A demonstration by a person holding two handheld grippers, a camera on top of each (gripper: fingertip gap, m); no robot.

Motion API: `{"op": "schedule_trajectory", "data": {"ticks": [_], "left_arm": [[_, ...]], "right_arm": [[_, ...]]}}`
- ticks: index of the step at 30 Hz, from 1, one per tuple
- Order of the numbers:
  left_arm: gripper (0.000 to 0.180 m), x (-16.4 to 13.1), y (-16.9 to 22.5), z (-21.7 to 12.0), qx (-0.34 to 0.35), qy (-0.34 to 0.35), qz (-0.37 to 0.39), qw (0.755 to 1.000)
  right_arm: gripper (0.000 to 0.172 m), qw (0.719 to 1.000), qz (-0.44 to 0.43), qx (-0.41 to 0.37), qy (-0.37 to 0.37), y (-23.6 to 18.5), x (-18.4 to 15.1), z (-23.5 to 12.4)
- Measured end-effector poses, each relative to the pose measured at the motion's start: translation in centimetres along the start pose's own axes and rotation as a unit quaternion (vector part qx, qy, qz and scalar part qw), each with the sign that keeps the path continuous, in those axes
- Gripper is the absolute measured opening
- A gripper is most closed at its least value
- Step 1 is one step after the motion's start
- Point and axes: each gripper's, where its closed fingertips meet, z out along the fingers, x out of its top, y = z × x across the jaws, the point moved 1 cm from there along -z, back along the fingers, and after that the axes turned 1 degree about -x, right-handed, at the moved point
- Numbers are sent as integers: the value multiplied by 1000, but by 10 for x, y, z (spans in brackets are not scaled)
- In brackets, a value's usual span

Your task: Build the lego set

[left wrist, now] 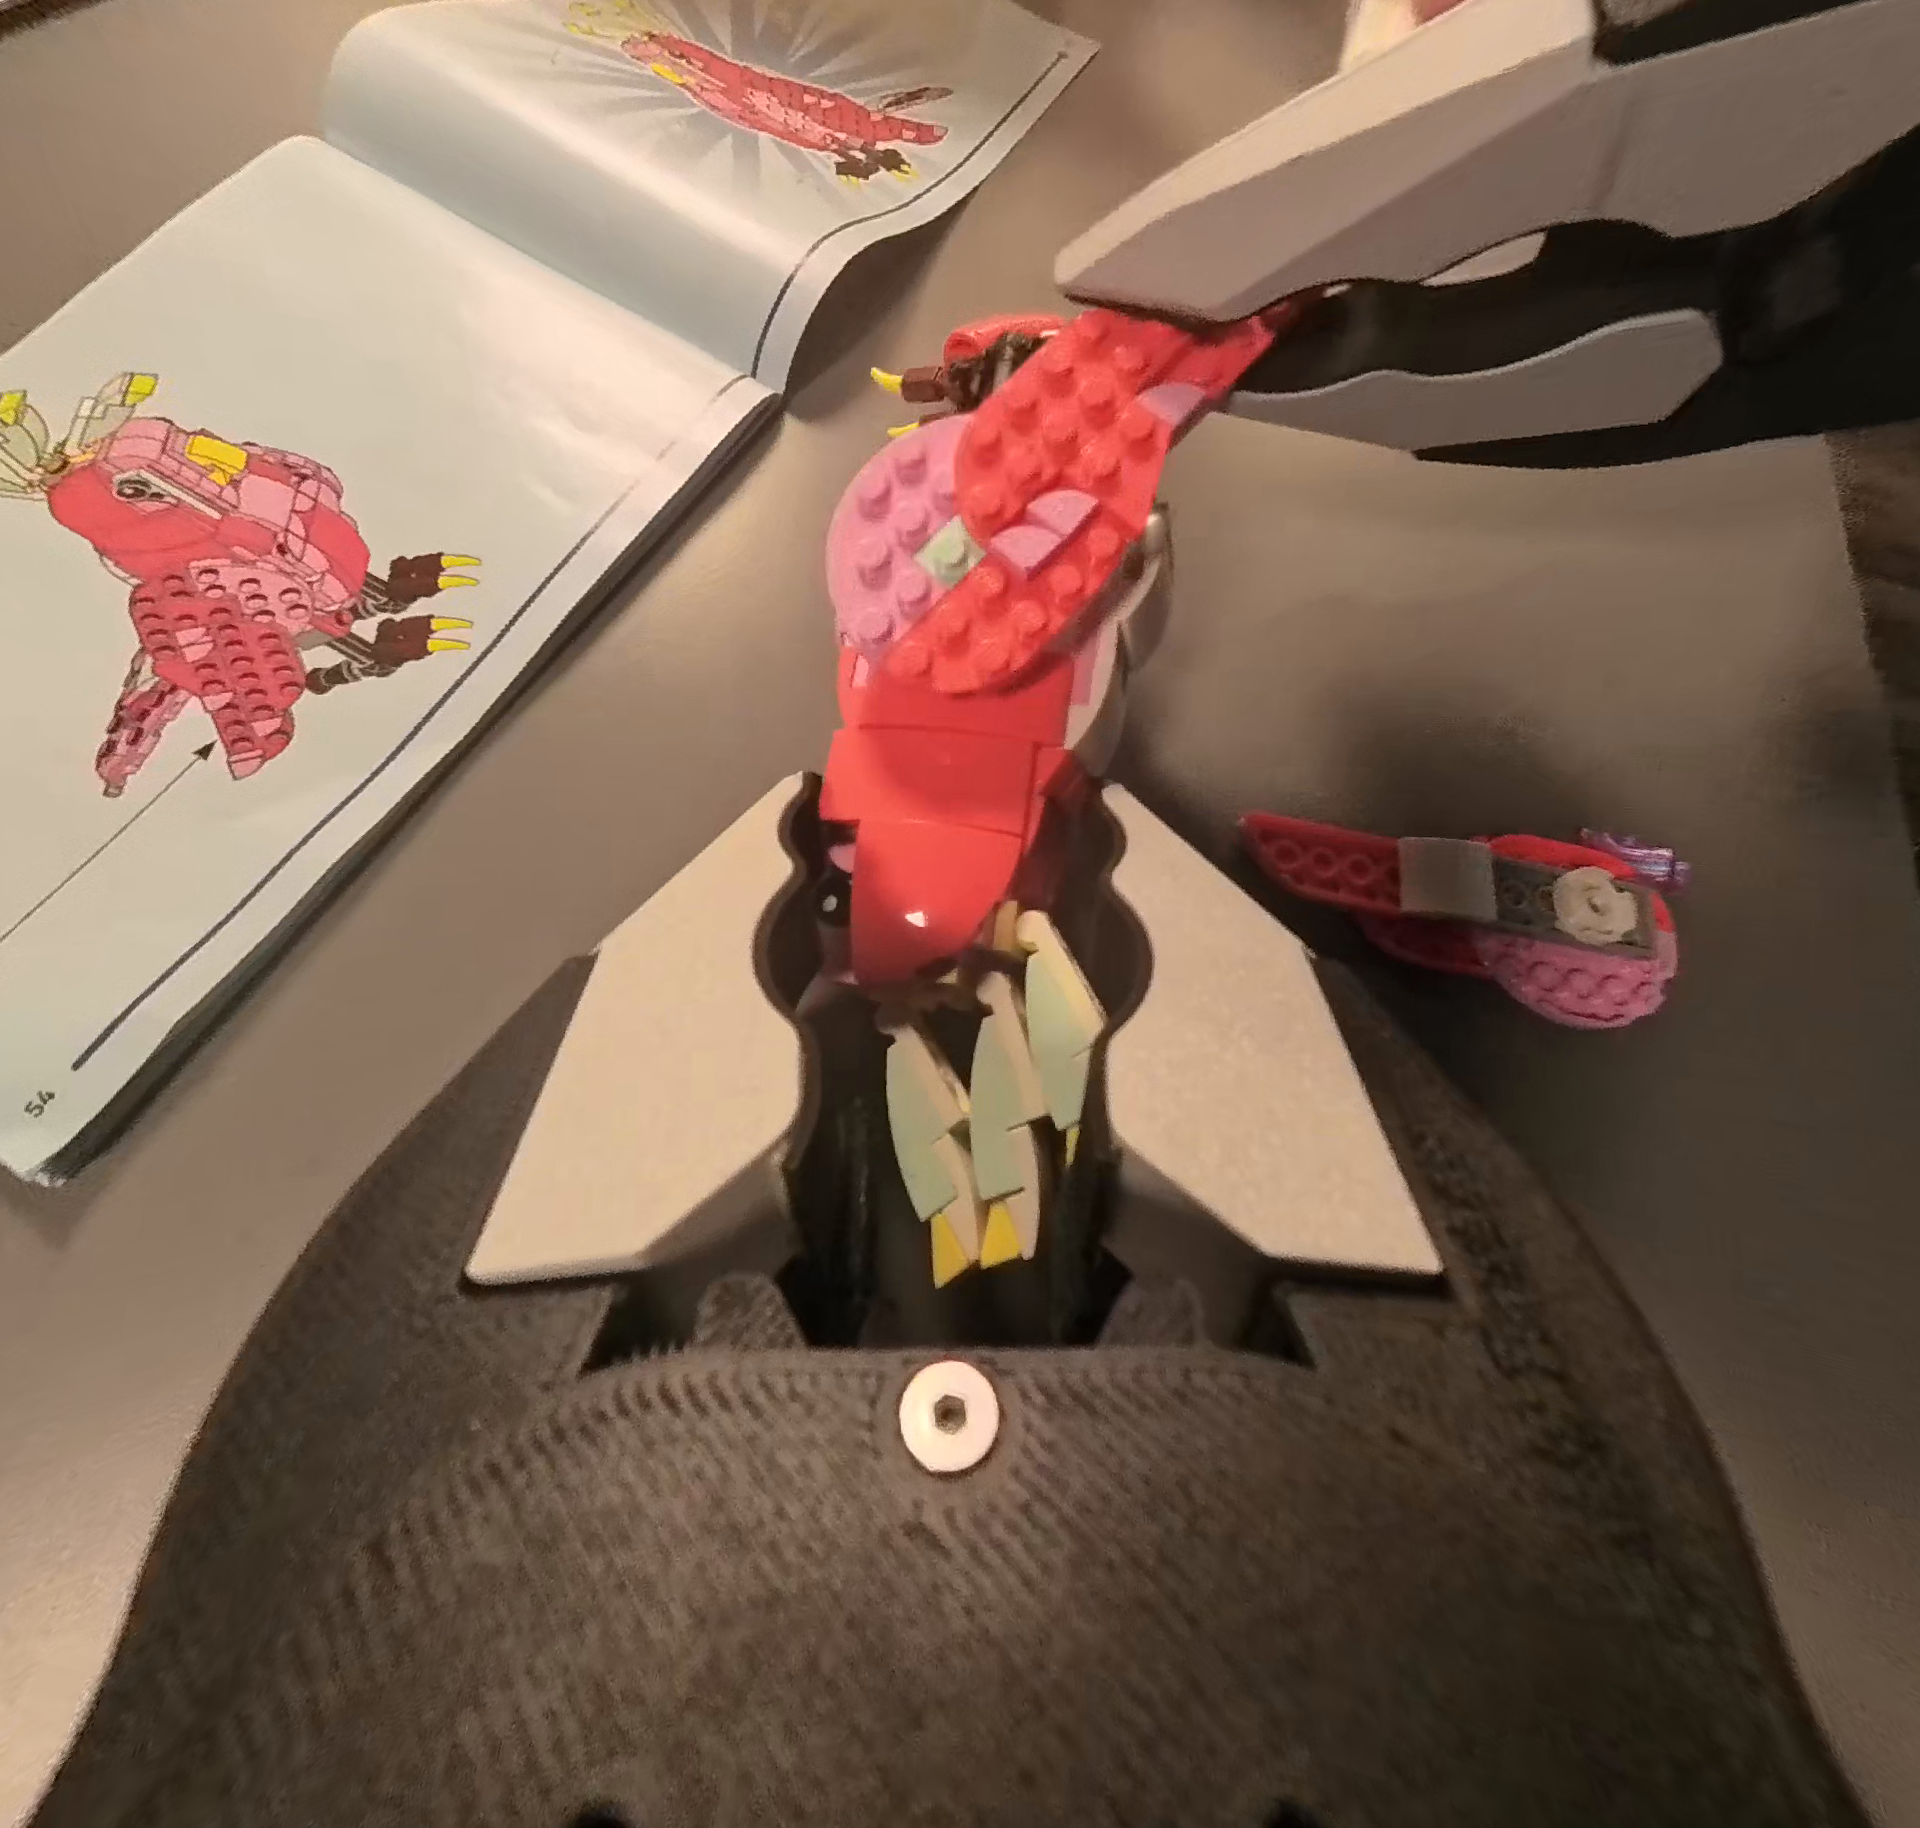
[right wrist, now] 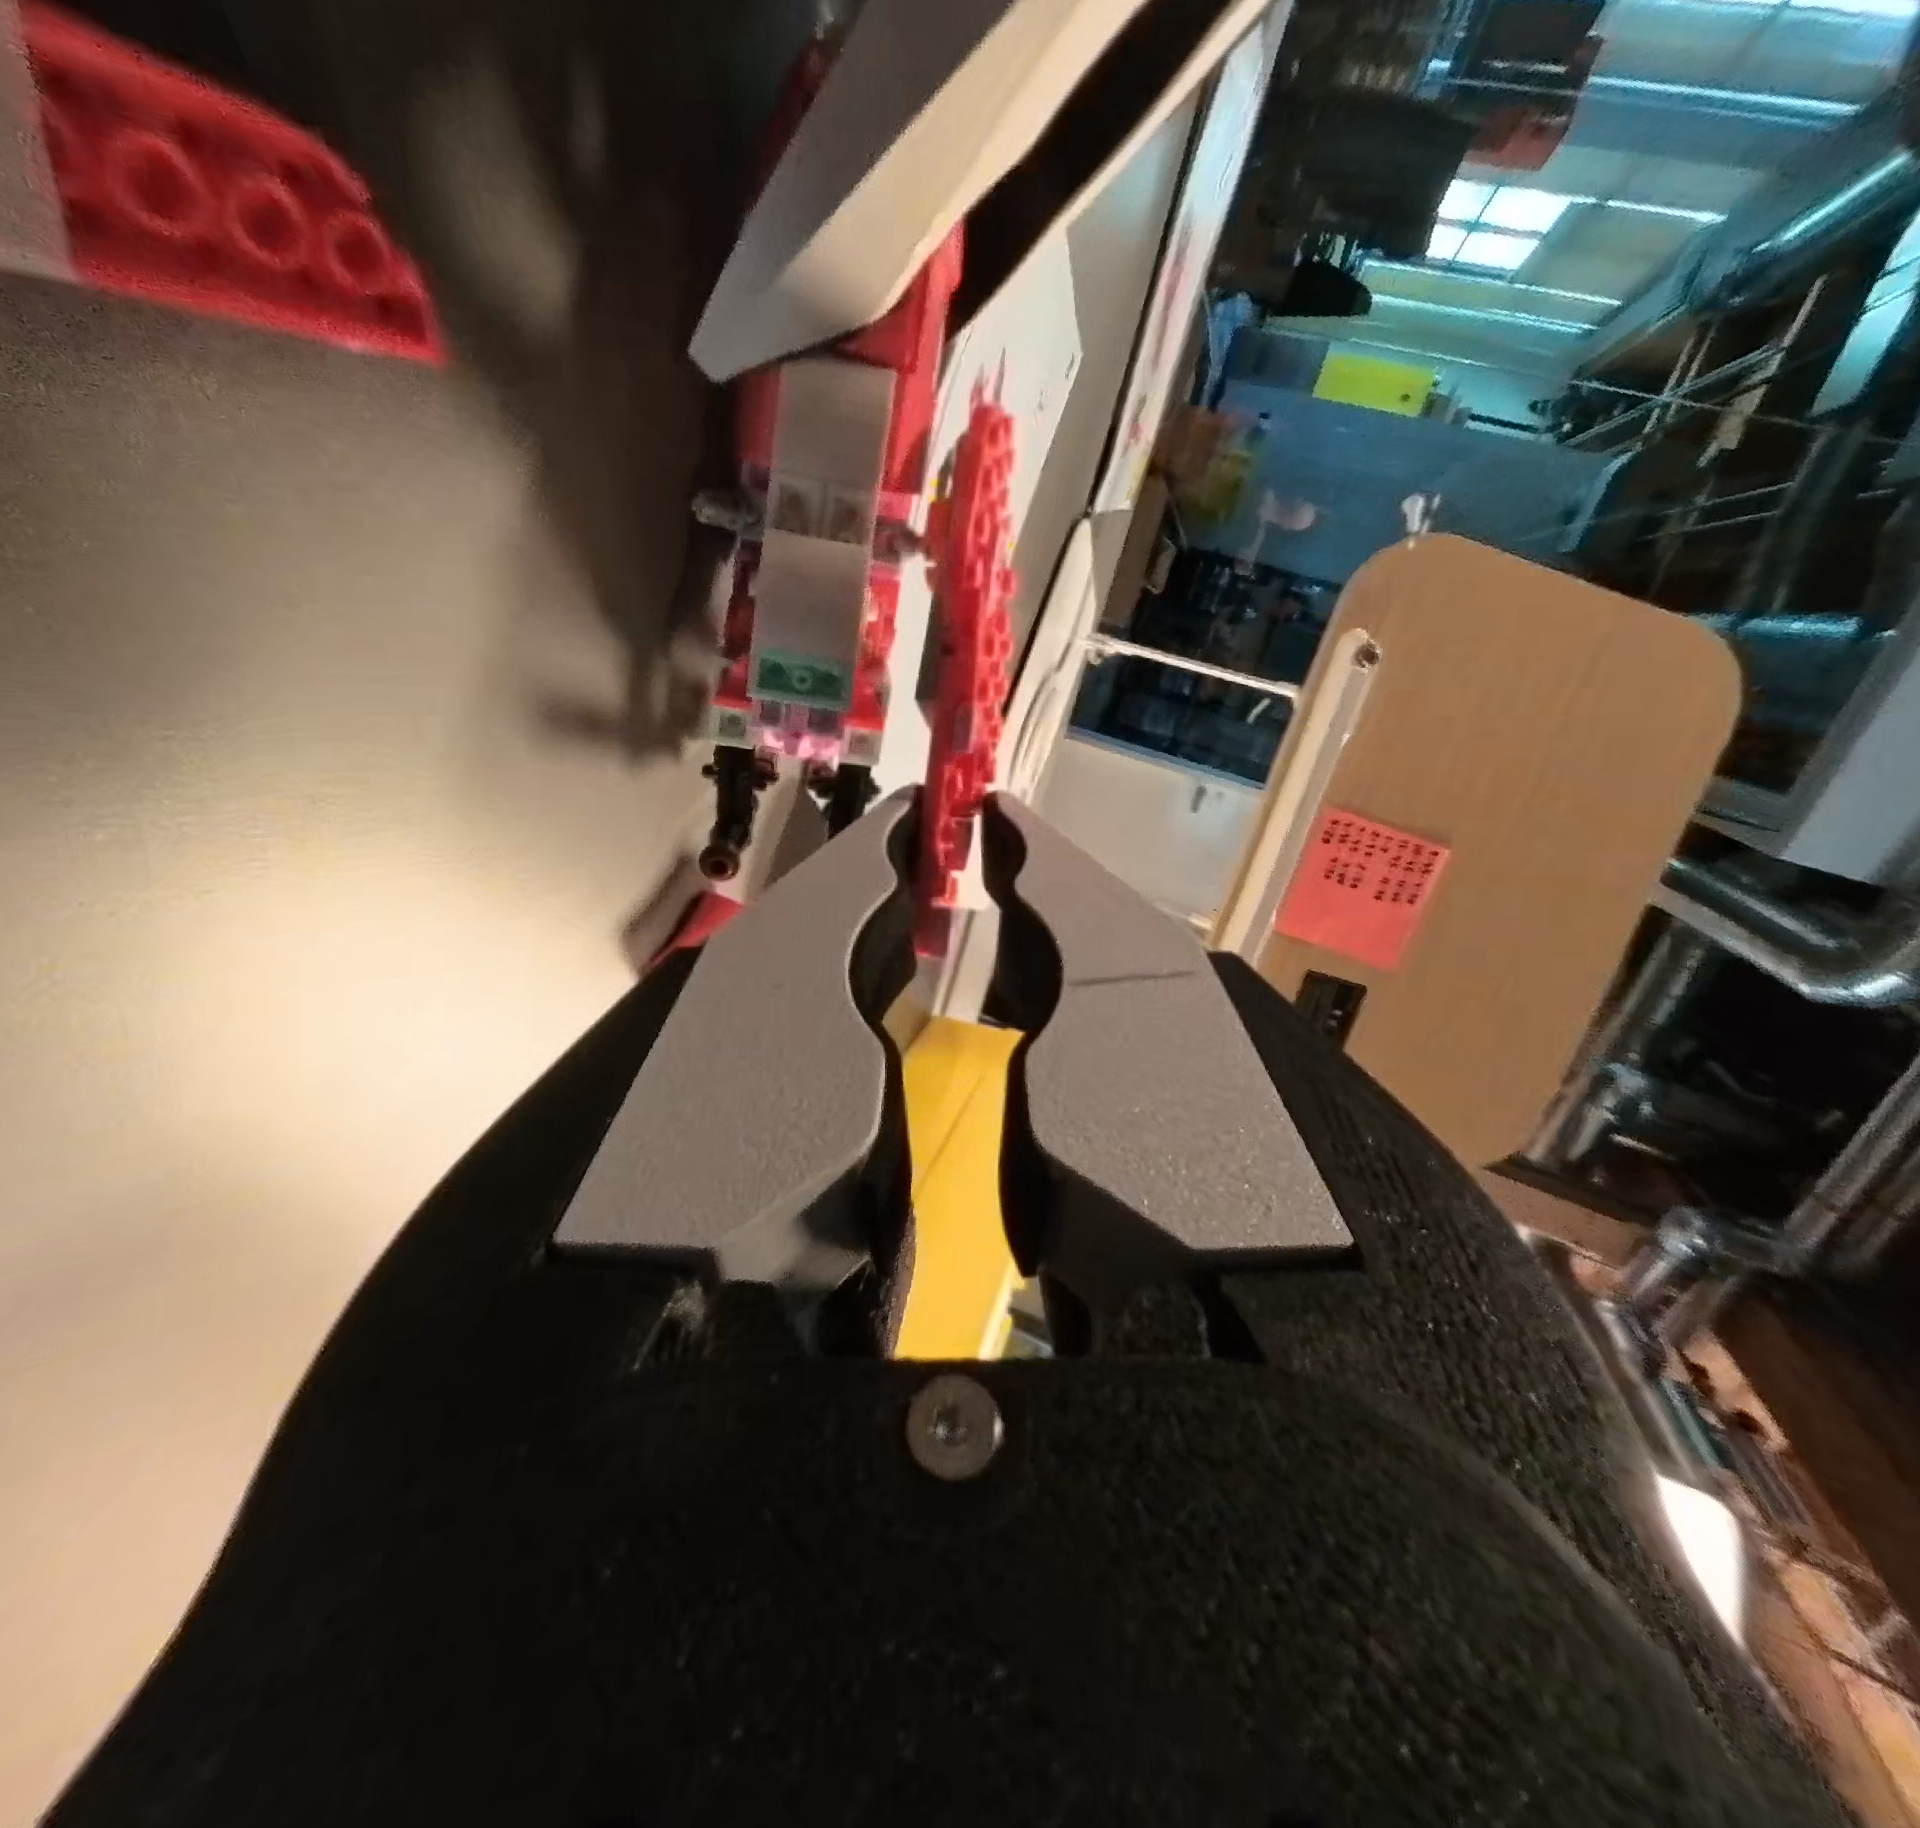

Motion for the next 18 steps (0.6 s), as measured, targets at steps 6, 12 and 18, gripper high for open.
{"op": "schedule_trajectory", "data": {"ticks": [6, 12, 18], "left_arm": [[49, 0, 1, 1, 8, -2, 16, 1000], [49, -1, 1, 1, 17, -5, 32, 999], [49, -1, 2, 2, 24, -8, 48, 999]], "right_arm": [[5, 999, 54, -4, -3, -1, -7, 5], [4, 992, 117, -43, 30, 0, -21, -22], [8, 998, -2, -49, 38, -39, -34, -42]]}}
